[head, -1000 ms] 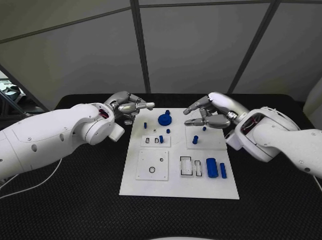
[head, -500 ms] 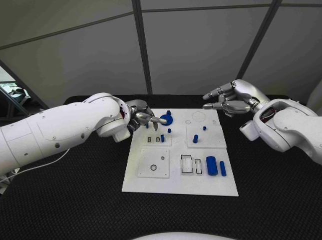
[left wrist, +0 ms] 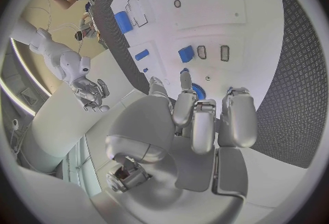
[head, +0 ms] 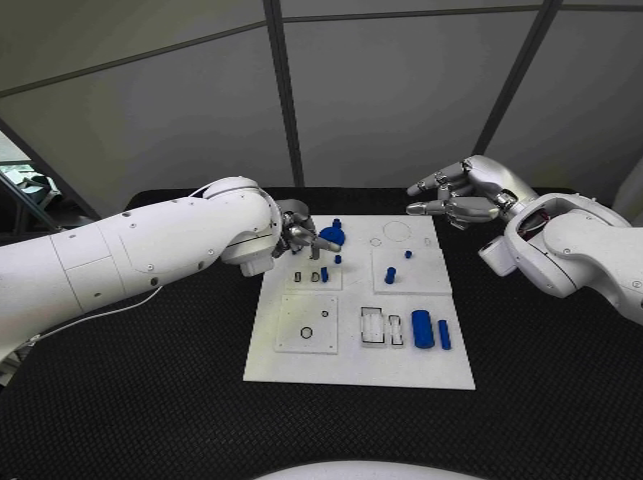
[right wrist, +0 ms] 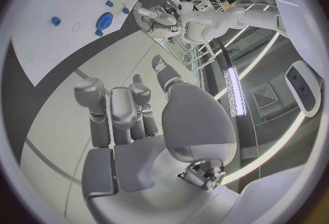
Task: Assemble the parts on the task board
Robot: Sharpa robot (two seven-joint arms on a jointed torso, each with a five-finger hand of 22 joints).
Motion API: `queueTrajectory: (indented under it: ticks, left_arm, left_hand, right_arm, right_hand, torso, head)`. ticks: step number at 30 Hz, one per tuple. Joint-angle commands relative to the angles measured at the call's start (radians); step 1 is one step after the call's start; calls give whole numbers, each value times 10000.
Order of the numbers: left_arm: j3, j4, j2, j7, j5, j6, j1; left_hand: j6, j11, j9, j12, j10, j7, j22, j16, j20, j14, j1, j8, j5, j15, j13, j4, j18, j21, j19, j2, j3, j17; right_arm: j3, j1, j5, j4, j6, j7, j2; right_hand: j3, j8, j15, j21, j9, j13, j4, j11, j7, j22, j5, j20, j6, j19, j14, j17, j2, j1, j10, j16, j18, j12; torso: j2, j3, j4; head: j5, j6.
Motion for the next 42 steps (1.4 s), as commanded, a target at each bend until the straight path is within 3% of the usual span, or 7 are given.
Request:
queueTrajectory:
  ticks: [1,8,11,25,34,42]
  left_arm:
    - [-75,-152,161,-468,-344,499,56]
    - [-170,-461,485,-714,-396,885,108]
    - [-181,-577,602,-804,-404,1031,115]
    - [-197,-845,825,-889,-612,1410,117]
    - [-268,-1063,1037,-848,-631,1619,110]
    - [-315,-1163,1136,-880,-633,1823,108]
  left_hand:
    - [-52,-307,83,1405,398,7,34,38,6,946,66,62,-24,-81,1732,78,103,-8,-29,2,9,2425]
    - [-27,-329,421,1390,409,-23,40,46,-6,950,64,121,-14,-95,1753,164,105,-17,-38,14,13,2436]
    - [-44,-336,588,1396,420,-27,38,48,-10,951,120,133,5,-96,1772,160,107,-24,-47,32,52,2440]
    - [-69,-339,931,1407,442,-35,75,73,-10,961,224,132,76,-101,1812,136,102,-18,-40,68,149,2468]
    - [-100,-344,1372,1400,463,-42,107,86,-13,967,352,39,595,-105,1859,90,102,-22,-40,50,254,2484]
    - [-98,-346,1475,1426,484,-43,143,107,-14,975,400,1,701,-106,1885,63,96,-9,-25,44,284,2505]
  right_arm:
    - [9,25,-143,-27,-17,-59,34]
    - [9,25,-181,-75,-86,-111,75]
    - [9,25,-187,-98,-105,-126,92]
    - [8,24,-191,-178,-124,-171,161]
    - [8,23,-191,-226,-96,-182,219]
    - [7,23,-191,-256,-87,-191,253]
  right_hand:
    - [-30,-46,-10,-1,-4,14,-53,-12,10,8,44,-13,-45,33,38,12,71,-58,37,39,51,42]
    - [-15,-45,-16,-76,-2,-42,-79,-19,7,-74,142,-17,-54,33,62,-26,102,-25,31,-27,63,16]
    - [-12,-45,-16,-92,-1,-66,-84,-19,7,-95,151,-18,-55,24,58,-49,104,-20,17,-48,67,-6]
    - [-8,-49,-16,-122,-3,-94,-94,-17,9,-130,171,-19,-69,15,56,-72,107,-13,0,-78,72,-29]
    - [-8,-49,-16,-122,-3,-94,-94,-17,9,-130,171,-19,-69,15,56,-72,107,-13,0,-78,72,-29]
    - [-4,-48,-16,-127,-3,-85,-94,-17,10,-132,180,-19,-68,21,61,-67,118,-14,9,-82,71,-17]
  torso:
    - [7,3,11]
    - [21,0,11]
    - [12,-8,1]
    - [1,1,24]
    - [8,-11,15]
    - [8,-9,18]
  head:
    - [33,-40]
    - [109,-61]
    - [128,-133]
    - [151,-188]
    - [165,-208]
    - [169,-227]
